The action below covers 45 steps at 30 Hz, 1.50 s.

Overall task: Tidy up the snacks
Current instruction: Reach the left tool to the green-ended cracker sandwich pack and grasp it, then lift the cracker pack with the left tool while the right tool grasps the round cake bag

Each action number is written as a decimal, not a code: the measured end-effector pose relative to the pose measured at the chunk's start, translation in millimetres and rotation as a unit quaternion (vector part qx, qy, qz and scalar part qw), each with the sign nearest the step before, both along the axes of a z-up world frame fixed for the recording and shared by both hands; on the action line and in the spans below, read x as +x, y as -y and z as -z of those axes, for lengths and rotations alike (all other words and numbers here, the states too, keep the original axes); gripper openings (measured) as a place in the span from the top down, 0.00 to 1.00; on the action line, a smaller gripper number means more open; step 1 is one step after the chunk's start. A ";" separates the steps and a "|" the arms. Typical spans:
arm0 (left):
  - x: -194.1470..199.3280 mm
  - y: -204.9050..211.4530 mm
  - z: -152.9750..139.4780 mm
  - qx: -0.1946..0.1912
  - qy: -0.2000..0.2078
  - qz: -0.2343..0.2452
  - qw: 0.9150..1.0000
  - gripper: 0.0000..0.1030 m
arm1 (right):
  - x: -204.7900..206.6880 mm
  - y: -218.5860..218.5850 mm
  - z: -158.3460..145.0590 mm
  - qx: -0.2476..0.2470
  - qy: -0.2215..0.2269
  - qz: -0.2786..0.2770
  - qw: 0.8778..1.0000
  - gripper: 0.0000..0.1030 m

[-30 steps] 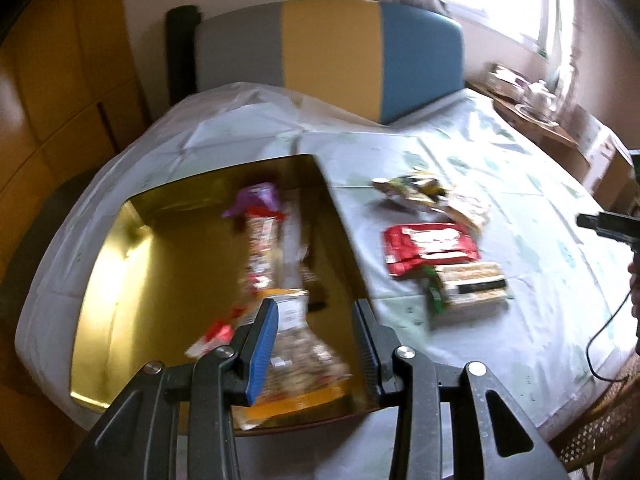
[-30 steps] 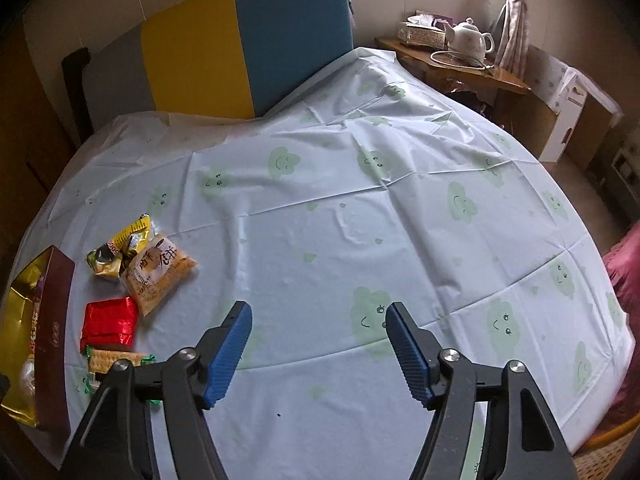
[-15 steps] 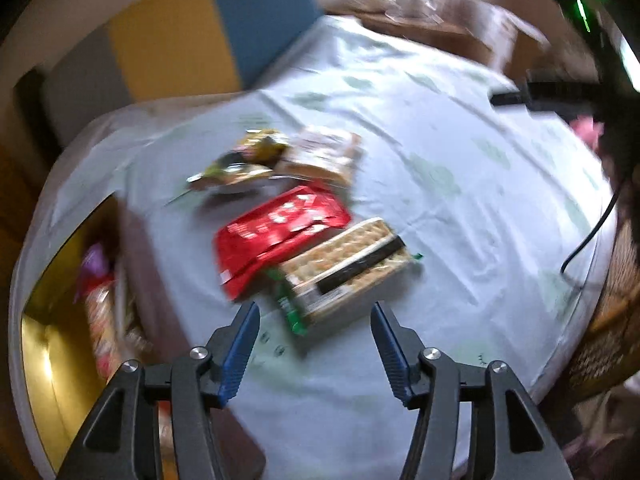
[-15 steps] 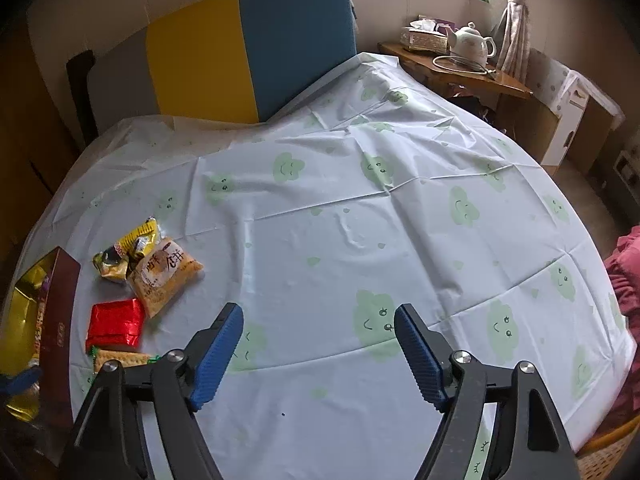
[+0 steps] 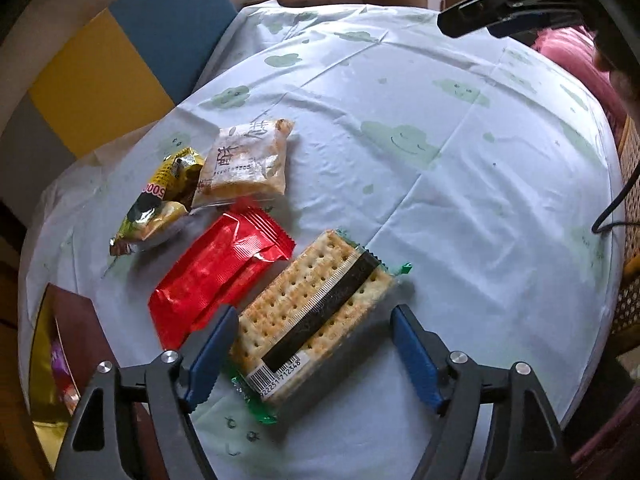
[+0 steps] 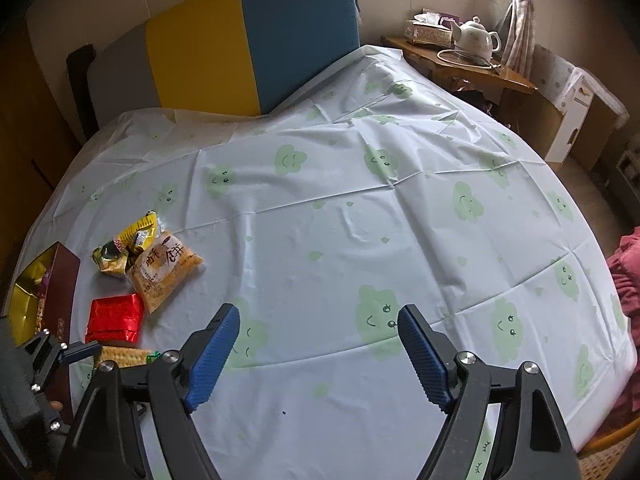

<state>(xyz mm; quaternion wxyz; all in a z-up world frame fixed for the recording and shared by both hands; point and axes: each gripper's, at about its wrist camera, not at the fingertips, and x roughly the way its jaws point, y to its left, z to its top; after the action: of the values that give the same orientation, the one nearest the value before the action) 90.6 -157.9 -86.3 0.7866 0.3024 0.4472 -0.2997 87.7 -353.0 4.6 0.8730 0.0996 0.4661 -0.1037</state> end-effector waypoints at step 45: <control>-60.8 -58.5 2.5 -0.124 -0.007 -0.129 0.984 0.48 | 6.6 -3.7 18.1 -0.011 -0.046 -0.003 0.999 0.14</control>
<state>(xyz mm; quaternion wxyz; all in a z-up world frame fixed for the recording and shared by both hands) 29.9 -99.4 -88.8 0.8466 0.1405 0.4477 -0.2511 94.2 -349.3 -13.4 0.8520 0.0835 0.5048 -0.1106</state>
